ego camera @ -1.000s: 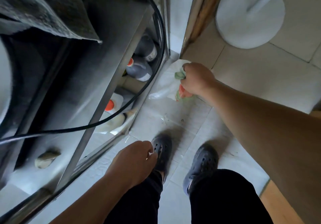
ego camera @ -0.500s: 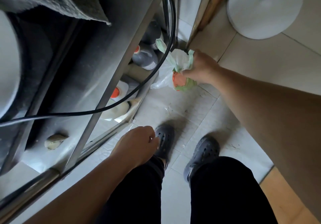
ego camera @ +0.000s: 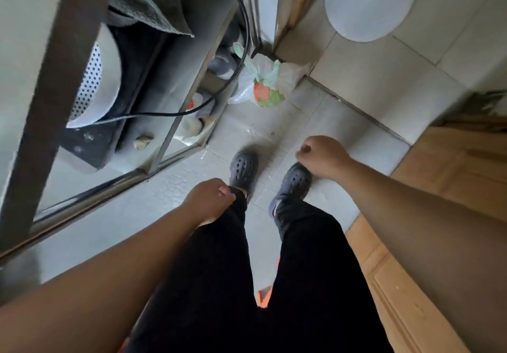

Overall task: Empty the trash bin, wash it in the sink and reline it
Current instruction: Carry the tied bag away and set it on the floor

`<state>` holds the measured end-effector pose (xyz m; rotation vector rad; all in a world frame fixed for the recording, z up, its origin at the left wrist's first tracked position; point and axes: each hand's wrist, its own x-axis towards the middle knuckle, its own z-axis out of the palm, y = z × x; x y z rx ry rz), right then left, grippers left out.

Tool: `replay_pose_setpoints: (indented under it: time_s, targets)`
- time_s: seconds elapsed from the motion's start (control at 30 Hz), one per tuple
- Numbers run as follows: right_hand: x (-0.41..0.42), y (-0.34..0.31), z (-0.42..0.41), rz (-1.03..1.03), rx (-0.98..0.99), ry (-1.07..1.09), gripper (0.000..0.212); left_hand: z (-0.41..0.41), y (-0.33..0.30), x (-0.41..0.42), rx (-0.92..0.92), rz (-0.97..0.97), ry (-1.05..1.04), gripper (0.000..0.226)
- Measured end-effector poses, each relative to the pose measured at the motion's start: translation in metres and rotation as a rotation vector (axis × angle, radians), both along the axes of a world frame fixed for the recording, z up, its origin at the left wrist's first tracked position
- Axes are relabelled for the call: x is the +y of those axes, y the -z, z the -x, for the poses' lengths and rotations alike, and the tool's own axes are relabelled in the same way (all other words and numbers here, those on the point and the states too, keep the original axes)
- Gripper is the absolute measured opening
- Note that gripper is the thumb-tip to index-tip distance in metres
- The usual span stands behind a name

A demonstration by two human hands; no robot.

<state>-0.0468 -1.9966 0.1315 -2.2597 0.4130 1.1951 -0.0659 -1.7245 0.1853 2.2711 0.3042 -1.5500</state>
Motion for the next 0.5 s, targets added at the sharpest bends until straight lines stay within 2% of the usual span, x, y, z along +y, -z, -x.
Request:
replay_pose_setpoints:
  time_s: [0.1,0.23,0.3,0.4,0.5]
  targets:
    - [-0.011,-0.063,0.035,-0.016,0.052,0.084,0.029,0.006,-0.055,-0.002,0.017,0.009,-0.125,0.034]
    - [-0.034,-0.142,0.064,-0.035,0.124,0.250,0.024,0.025,-0.131,0.002,-0.047,0.045,-0.256,0.022]
    - [-0.044,-0.174,0.075,-0.015,0.159,0.203,0.025,0.039,-0.166,0.011,-0.073,0.065,-0.368,0.018]
    - [-0.048,-0.210,0.092,0.010,0.201,0.040,0.020,0.071,-0.206,0.030,-0.121,0.050,-0.526,0.031]
    - [-0.049,-0.235,0.107,0.036,0.219,-0.071,0.026,0.110,-0.228,0.051,-0.142,0.025,-0.630,0.023]
